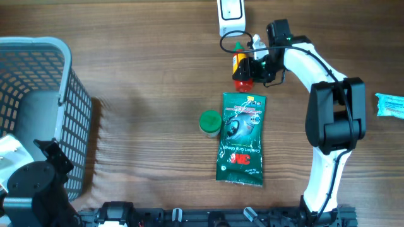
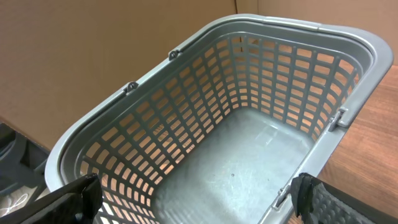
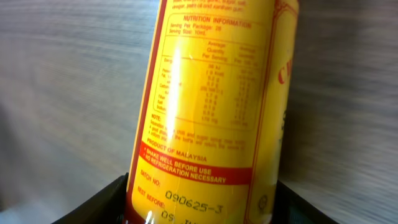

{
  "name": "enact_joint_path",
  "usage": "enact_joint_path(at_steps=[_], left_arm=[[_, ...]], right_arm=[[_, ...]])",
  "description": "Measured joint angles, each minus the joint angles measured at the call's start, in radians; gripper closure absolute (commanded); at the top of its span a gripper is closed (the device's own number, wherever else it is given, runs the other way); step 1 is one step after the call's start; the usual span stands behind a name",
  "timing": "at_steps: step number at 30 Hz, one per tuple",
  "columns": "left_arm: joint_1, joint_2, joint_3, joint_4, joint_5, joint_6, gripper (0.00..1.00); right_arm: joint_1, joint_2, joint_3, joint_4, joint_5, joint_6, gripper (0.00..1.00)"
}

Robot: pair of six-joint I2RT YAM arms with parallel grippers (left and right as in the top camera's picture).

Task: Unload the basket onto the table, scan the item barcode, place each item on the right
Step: 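Rotate the sauce bottle barcode toward the white scanner and hold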

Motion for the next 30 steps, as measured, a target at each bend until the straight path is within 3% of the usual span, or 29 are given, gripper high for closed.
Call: enact_joint_path(at_steps=[3, 6, 12, 15, 20, 24, 30], left_arm=[[0.0, 0.0, 0.0, 0.0, 0.0, 0.0, 0.0], [0.0, 0.0, 0.0, 0.0, 0.0, 0.0, 0.0], [0.0, 0.0, 0.0, 0.0, 0.0, 0.0, 0.0], [0.0, 0.0, 0.0, 0.0, 0.0, 0.0, 0.0], [0.0, 0.0, 0.0, 0.0, 0.0, 0.0, 0.0], [0.0, 0.0, 0.0, 0.0, 0.0, 0.0, 0.0], [0.0, 0.0, 0.0, 0.001, 0.0, 0.0, 0.0]], right_arm=[[0.018, 0.0, 0.047, -0.036, 0.074, -0.003, 0.37], [0.094, 0.0, 0.053, -0.074, 0.175, -0.013, 0.27], [0.221, 0.006, 0.057, -0.091, 0.39, -0.014, 0.31], [0.217, 0.02, 0.057, -0.105, 0.486, 0.024, 0.24], [0.212, 0.02, 0.057, -0.1, 0.421, 0.018, 0.43], [0.21, 0.02, 0.061, -0.117, 0.402, -0.005, 0.5], [0.151, 0.038, 0.27, -0.346, 0.336, -0.131, 0.61]])
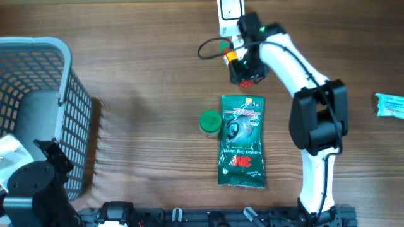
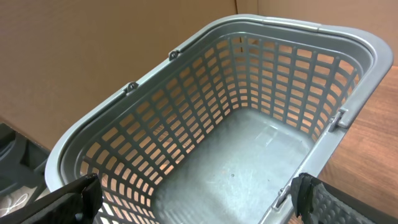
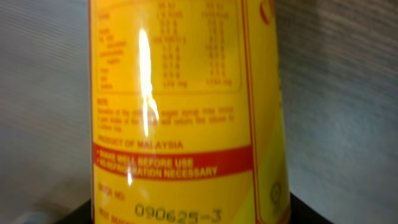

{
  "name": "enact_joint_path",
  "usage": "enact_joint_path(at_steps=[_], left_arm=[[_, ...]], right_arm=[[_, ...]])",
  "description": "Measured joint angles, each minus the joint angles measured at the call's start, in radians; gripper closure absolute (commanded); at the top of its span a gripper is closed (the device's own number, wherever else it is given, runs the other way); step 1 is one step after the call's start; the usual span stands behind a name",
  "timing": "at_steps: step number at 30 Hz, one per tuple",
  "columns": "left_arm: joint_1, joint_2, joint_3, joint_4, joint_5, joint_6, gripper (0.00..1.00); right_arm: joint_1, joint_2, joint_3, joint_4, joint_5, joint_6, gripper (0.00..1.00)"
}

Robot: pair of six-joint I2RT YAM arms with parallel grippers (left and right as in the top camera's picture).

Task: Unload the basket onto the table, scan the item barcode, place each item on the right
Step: 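Rotate the sauce bottle barcode toward the white scanner and hold, then carry the sauce bottle to the right edge and release it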

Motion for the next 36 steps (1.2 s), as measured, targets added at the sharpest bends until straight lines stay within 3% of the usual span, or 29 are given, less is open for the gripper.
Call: enact_joint_path(at_steps=[3, 9, 12, 17, 20, 22, 26, 32, 36], left_arm=[[0.0, 0.0, 0.0, 0.0, 0.0, 0.0, 0.0], [0.0, 0.0, 0.0, 0.0, 0.0, 0.0, 0.0], [0.0, 0.0, 0.0, 0.0, 0.0, 0.0, 0.0], [0.0, 0.0, 0.0, 0.0, 0.0, 0.0, 0.0], [0.0, 0.0, 0.0, 0.0, 0.0, 0.0, 0.0], [0.0, 0.0, 0.0, -0.002, 0.0, 0.0, 0.0], [0.0, 0.0, 0.0, 0.0, 0.0, 0.0, 0.0], [0.0, 0.0, 0.0, 0.0, 0.0, 0.0, 0.0], [0.0, 0.0, 0.0, 0.0, 0.0, 0.0, 0.0]], right_arm=[[-0.042, -0.001, 0.101, -0.097, -0.182, -0.1, 0.6], [-0.105, -0.031, 0.117, -0.357, -0.605, -0.453, 0.6], [-0.108, -0.078, 0.117, -0.474, -0.669, -0.548, 0.61], [-0.108, -0.196, 0.117, -0.473, -0.696, -0.61, 0.61], [-0.107, -0.205, 0.117, -0.259, -0.571, -0.559, 0.63], [-0.106, -0.205, 0.114, -0.014, -0.387, -0.436, 0.65], [-0.107, -0.204, 0.112, 0.286, -0.077, -0.268, 0.64], [-0.107, -0.15, 0.111, 0.488, 0.182, -0.204, 0.62], [-0.09, -0.019, 0.109, 0.573, 0.33, -0.209, 0.61]])
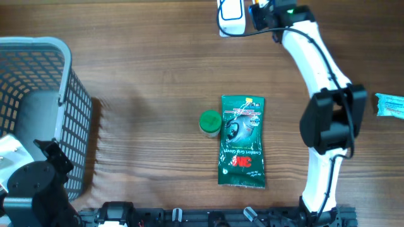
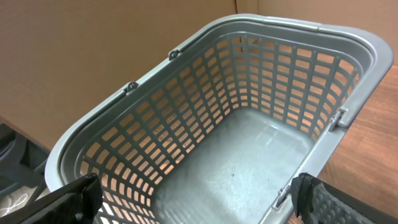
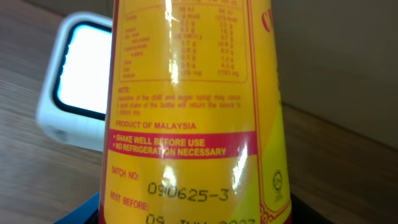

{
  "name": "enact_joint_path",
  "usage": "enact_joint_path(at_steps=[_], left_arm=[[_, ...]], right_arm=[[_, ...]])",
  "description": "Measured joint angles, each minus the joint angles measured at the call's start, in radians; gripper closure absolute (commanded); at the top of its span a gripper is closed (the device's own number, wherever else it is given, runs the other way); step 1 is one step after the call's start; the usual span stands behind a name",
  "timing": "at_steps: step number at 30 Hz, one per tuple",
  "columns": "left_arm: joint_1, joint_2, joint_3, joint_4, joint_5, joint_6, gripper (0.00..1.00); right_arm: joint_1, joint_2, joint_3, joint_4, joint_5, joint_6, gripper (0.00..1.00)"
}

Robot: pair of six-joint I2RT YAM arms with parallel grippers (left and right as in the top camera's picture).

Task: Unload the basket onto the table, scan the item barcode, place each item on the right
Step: 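Carry the sauce bottle to the right edge and release it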

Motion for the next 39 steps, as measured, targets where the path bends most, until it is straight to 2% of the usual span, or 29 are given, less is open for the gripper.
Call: enact_joint_path(at_steps=[4, 11, 22, 26, 29, 33, 35, 36, 37, 38, 39], left_arm=[[0.0, 0.0, 0.0, 0.0, 0.0, 0.0, 0.0], [0.0, 0.0, 0.0, 0.0, 0.0, 0.0, 0.0], [0.0, 0.0, 0.0, 0.0, 0.0, 0.0, 0.0], [0.0, 0.0, 0.0, 0.0, 0.0, 0.0, 0.0], [0.0, 0.0, 0.0, 0.0, 0.0, 0.0, 0.0], [0.0, 0.0, 0.0, 0.0, 0.0, 0.0, 0.0], [0.0, 0.0, 0.0, 0.0, 0.0, 0.0, 0.0], [0.0, 0.0, 0.0, 0.0, 0.0, 0.0, 0.0], [0.0, 0.0, 0.0, 0.0, 0.0, 0.0, 0.0], [0.0, 0.0, 0.0, 0.0, 0.0, 0.0, 0.0], [0.0, 0.0, 0.0, 0.0, 0.0, 0.0, 0.0]], right_arm=[[0.068, 0.063, -0.002, 0.076, 0.115, -0.034, 0.64], [0.129, 0.13, -0.002, 0.064, 0.266, -0.11, 0.62], [0.118, 0.135, -0.003, 0.03, 0.302, -0.108, 0.6], [-0.027, 0.06, -0.005, -0.019, 0.301, -0.04, 0.6], [-0.247, 0.034, -0.005, -0.121, 0.236, 0.053, 0.6], [-0.471, 0.067, -0.005, -0.179, 0.184, 0.126, 0.59], [-0.609, 0.144, -0.005, -0.226, 0.181, 0.175, 0.54], [-0.635, 0.165, -0.005, -0.24, 0.176, 0.192, 0.48], [-0.666, 0.194, -0.005, -0.262, 0.171, 0.212, 0.29], [-0.706, 0.204, 0.0, -0.268, 0.166, 0.252, 0.22], [-0.723, 0.205, 0.0, -0.277, 0.161, 0.278, 0.08]])
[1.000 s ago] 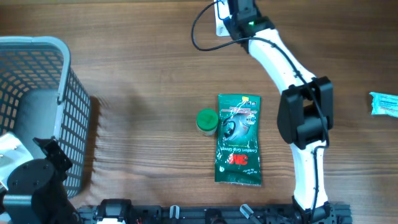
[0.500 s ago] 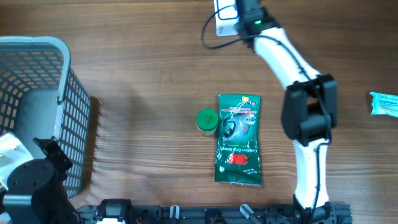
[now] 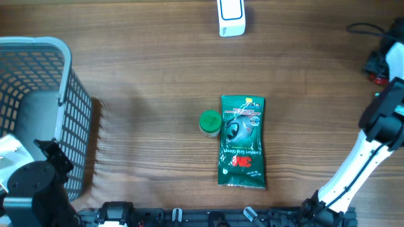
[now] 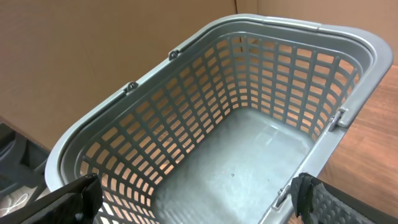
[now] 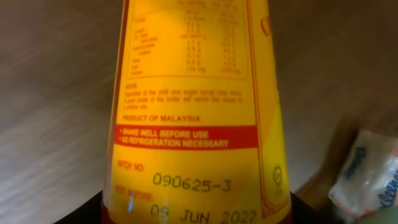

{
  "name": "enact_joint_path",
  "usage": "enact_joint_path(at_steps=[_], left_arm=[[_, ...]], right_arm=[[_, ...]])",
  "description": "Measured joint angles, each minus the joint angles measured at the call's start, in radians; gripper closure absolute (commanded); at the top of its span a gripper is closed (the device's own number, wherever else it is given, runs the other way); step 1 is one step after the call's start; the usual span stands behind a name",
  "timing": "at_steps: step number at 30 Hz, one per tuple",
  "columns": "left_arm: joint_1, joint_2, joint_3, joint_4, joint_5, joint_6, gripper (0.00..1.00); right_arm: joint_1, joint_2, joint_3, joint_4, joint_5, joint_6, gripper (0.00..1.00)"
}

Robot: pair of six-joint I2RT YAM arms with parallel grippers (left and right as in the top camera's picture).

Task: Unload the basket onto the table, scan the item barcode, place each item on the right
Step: 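Carry the sauce bottle to the right edge and release it, then reach the right gripper to the green-lidded jar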

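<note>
The yellow sauce bottle with a red band and printed date fills the right wrist view, and my right gripper is shut on it. Overhead, that right gripper is at the table's far right edge, and only the bottle's red end shows there. The white barcode scanner lies at the top middle, far left of the bottle. My left gripper hangs open over the grey basket, holding nothing.
A green 3M pouch lies mid-table with a green round lid at its left. The grey basket fills the left side. A blue-and-white packet lies just beyond the bottle on the right.
My right gripper, still shut on the bottle, has gone from beside the scanner at the top middle to the table's far right edge. The scanner has left the right wrist view; a packet shows instead.
The right gripper held the bottle just above the green pouch, below the scanner. Then it stood closer to the scanner, then right beside it with the scanner's face behind the label. Now the bottle is at the far right. The left arm never moved.
</note>
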Motion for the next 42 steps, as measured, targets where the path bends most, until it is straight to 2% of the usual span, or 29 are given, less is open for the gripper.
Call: enact_joint_path(at_steps=[1, 6, 9, 11, 14, 16, 18, 19, 22, 24, 25, 30, 34, 38, 42], left_arm=[[0.0, 0.0, 0.0, 0.0, 0.0, 0.0, 0.0], [0.0, 0.0, 0.0, 0.0, 0.0, 0.0, 0.0], [0.0, 0.0, 0.0, 0.001, 0.0, 0.0, 0.0], [0.0, 0.0, 0.0, 0.0, 0.0, 0.0, 0.0], [0.0, 0.0, 0.0, -0.001, 0.0, 0.0, 0.0], [0.0, 0.0, 0.0, 0.0, 0.0, 0.0, 0.0], [0.0, 0.0, 0.0, -0.001, 0.0, 0.0, 0.0], [0.0, 0.0, 0.0, 0.0, 0.0, 0.0, 0.0], [0.0, 0.0, 0.0, 0.001, 0.0, 0.0, 0.0], [0.0, 0.0, 0.0, 0.0, 0.0, 0.0, 0.0], [0.0, 0.0, 0.0, 0.0, 0.0, 0.0, 0.0], [0.0, 0.0, 0.0, 0.0, 0.0, 0.0, 0.0], [0.0, 0.0, 0.0, 0.0, 0.0, 0.0, 0.0], [0.0, 0.0, 0.0, 0.0, 0.0, 0.0, 0.0], [0.0, 0.0, 0.0, 0.0, 0.0, 0.0, 0.0]], right_arm=[[-0.023, 0.001, 0.006, -0.023, -0.004, 0.037, 0.0], [-0.093, -0.067, 0.029, -0.115, -0.054, 0.204, 0.0], [-0.048, -0.327, 0.035, -0.162, -0.162, 0.311, 0.0], [0.01, -0.5, 0.048, -0.169, -0.252, 0.338, 0.0], [0.186, -0.773, 0.073, -0.216, -0.347, 0.386, 0.0], [0.316, -0.895, 0.074, -0.309, -0.37, 0.515, 0.0], [0.439, -0.954, 0.084, -0.482, -0.384, 0.718, 0.0], [0.521, -0.961, 0.077, -0.59, -0.389, 0.846, 0.0], [0.678, -0.937, 0.012, -0.721, -0.407, 1.109, 0.0], [0.819, -0.867, -0.124, -0.679, -0.467, 1.279, 0.01], [0.87, -0.835, -0.197, -0.599, -0.509, 1.323, 0.0], [0.998, -0.6, -0.443, -0.418, -0.756, 1.418, 0.0], [1.037, -0.479, -0.461, -0.336, -0.8, 1.457, 0.0], [1.112, -0.463, -0.461, -0.288, -0.784, 1.545, 0.0], [1.175, -0.423, -0.461, -0.273, -0.71, 1.603, 0.16]])
